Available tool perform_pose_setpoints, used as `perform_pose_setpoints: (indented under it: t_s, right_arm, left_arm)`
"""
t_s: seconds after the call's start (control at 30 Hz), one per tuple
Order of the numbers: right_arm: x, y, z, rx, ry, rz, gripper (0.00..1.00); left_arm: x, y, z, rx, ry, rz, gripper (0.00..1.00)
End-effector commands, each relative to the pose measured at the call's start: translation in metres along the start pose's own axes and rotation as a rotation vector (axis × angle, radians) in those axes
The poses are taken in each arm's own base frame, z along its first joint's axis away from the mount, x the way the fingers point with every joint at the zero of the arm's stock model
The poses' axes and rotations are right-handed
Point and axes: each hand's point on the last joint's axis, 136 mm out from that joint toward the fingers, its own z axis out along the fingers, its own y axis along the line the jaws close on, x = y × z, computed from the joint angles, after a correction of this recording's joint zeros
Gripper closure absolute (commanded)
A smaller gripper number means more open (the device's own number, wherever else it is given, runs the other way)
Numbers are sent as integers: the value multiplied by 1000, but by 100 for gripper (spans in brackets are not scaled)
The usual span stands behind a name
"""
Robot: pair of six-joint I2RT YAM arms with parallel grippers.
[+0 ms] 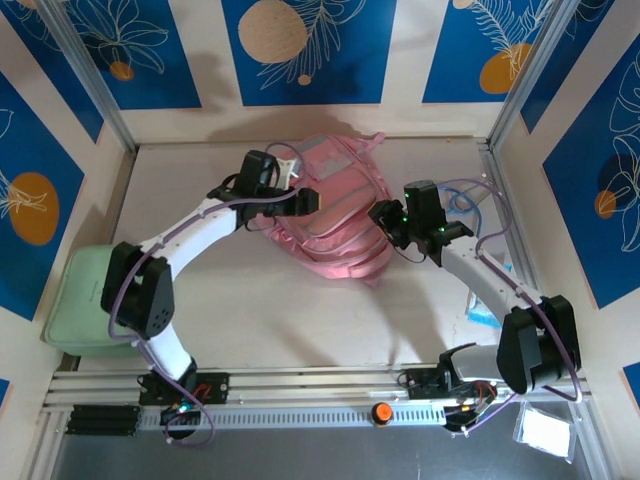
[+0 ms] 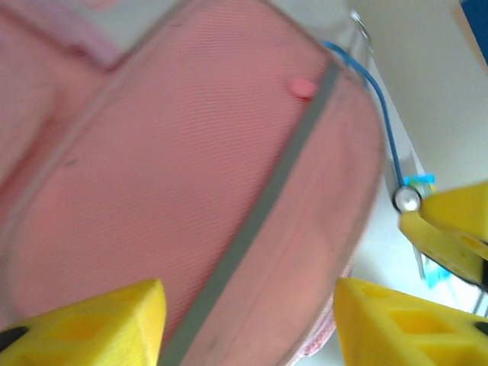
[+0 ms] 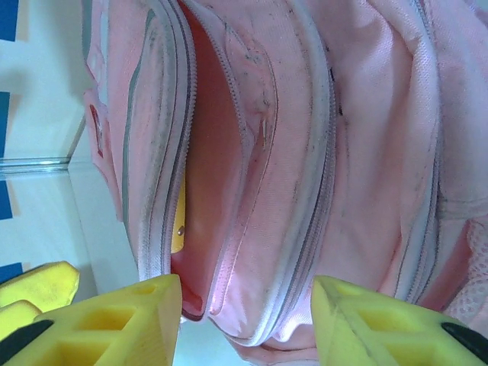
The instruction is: Pack books, pencil case, and school supplies into a backpack
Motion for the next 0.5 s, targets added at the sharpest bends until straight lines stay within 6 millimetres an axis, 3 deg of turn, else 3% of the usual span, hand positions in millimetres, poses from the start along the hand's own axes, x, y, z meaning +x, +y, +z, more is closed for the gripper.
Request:
perform_pose_setpoints:
  t_s: [0.0, 0.2, 0.47]
  right_arm:
    - [0, -1, -6, 35, -34, -62, 50]
    - [8, 12, -1, 35, -14, -115, 48]
    - [23, 22, 7, 37, 15, -170, 47]
  left_arm:
    - [1, 29, -10, -85, -68, -173, 38]
    - [21, 57, 4, -89, -67, -379, 38]
    - [18, 69, 24, -80, -60, -463, 45]
